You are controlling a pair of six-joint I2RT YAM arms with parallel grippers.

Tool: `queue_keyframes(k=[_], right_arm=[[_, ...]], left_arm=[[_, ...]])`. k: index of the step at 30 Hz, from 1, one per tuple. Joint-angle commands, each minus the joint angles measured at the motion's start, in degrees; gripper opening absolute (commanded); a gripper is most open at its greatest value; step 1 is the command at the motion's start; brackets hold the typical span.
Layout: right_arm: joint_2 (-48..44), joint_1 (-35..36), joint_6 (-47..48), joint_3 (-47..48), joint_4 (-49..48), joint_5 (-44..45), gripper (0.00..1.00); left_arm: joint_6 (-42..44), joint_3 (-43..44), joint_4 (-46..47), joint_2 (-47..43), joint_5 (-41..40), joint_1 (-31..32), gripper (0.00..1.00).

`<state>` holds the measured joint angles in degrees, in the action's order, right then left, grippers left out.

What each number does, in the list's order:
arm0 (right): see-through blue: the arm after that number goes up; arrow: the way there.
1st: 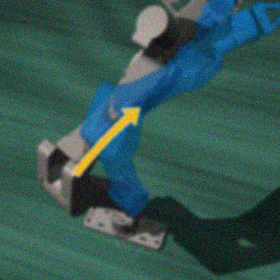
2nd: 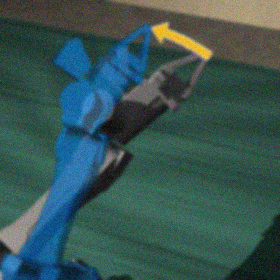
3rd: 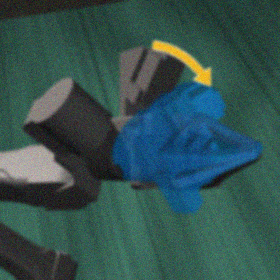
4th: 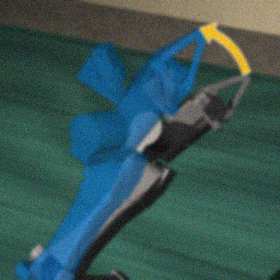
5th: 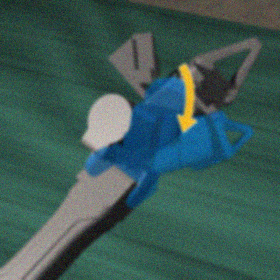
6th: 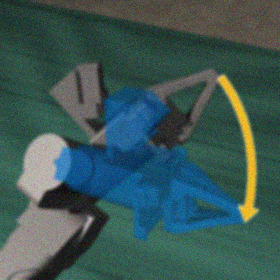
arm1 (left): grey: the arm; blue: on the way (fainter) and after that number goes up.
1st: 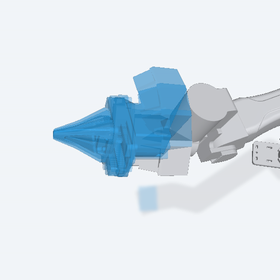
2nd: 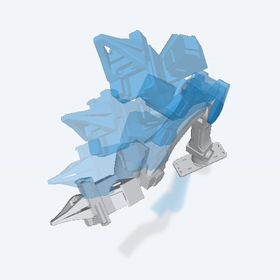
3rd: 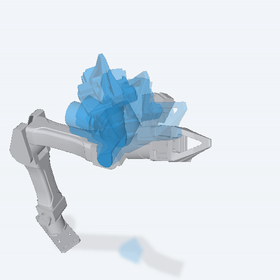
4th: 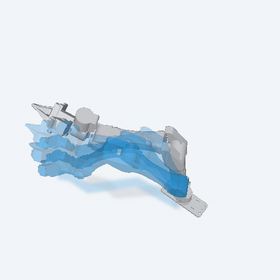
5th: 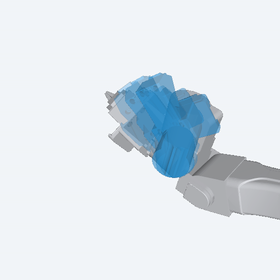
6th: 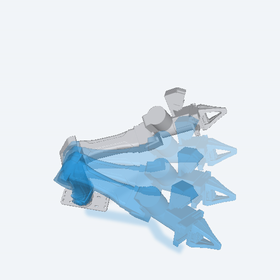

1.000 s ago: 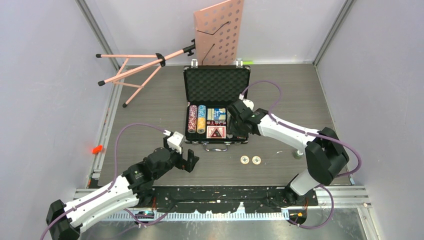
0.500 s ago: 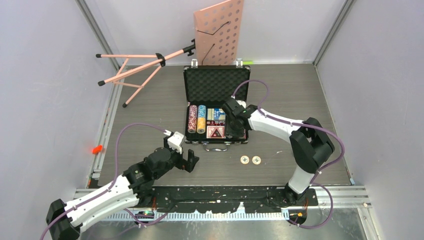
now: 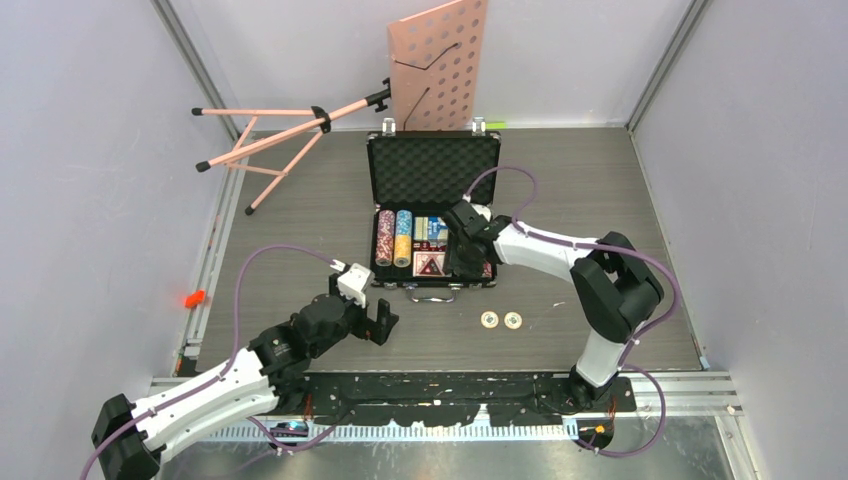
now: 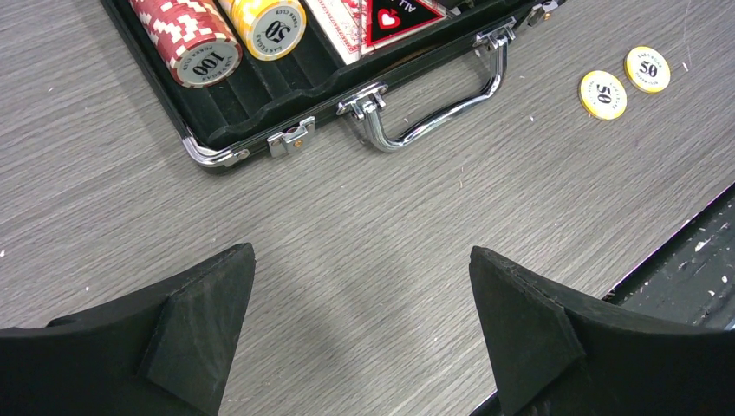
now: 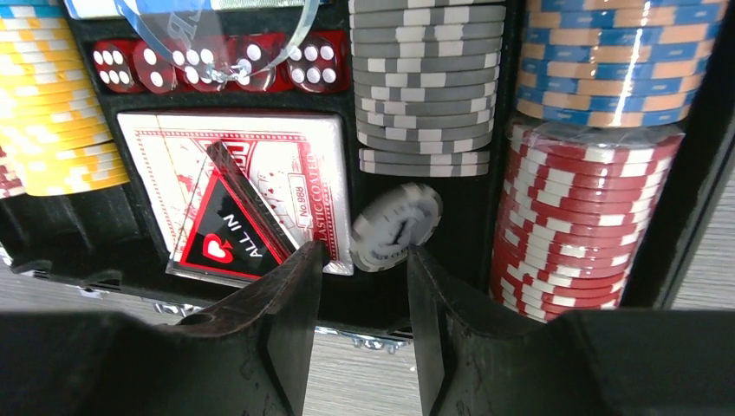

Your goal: Pack up texas hold em set

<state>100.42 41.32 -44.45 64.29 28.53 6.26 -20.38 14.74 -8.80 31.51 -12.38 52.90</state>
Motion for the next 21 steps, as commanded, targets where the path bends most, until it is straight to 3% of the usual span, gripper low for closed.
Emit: queue_keyframes(k=[1, 11, 15, 21], right_arm=[[-0.95, 0.34, -6.26, -3.13, -7.02, -0.64, 0.46], [-7.36, 0.34, -13.02, -7.78, -10.98, 9.25, 0.42], [-8.81, 0.34, -17.49, -10.19, -13.86, 11.67, 0.3], [-7.97, 0.34, -18.01, -8.17, -10.56, 13.59, 0.26]], left_arm=[[0.34, 0.55, 3.0, -0.23, -0.29, 0.18, 0.98], [0.43, 0.55, 3.07, -0.22, -0.19, 0.18, 0.98], [0.47, 0.55, 3.22, -0.07, -0.1, 0.18, 0.98], [0.52, 0.55, 3.17, 0.03, 0.07, 0.18, 0.98]])
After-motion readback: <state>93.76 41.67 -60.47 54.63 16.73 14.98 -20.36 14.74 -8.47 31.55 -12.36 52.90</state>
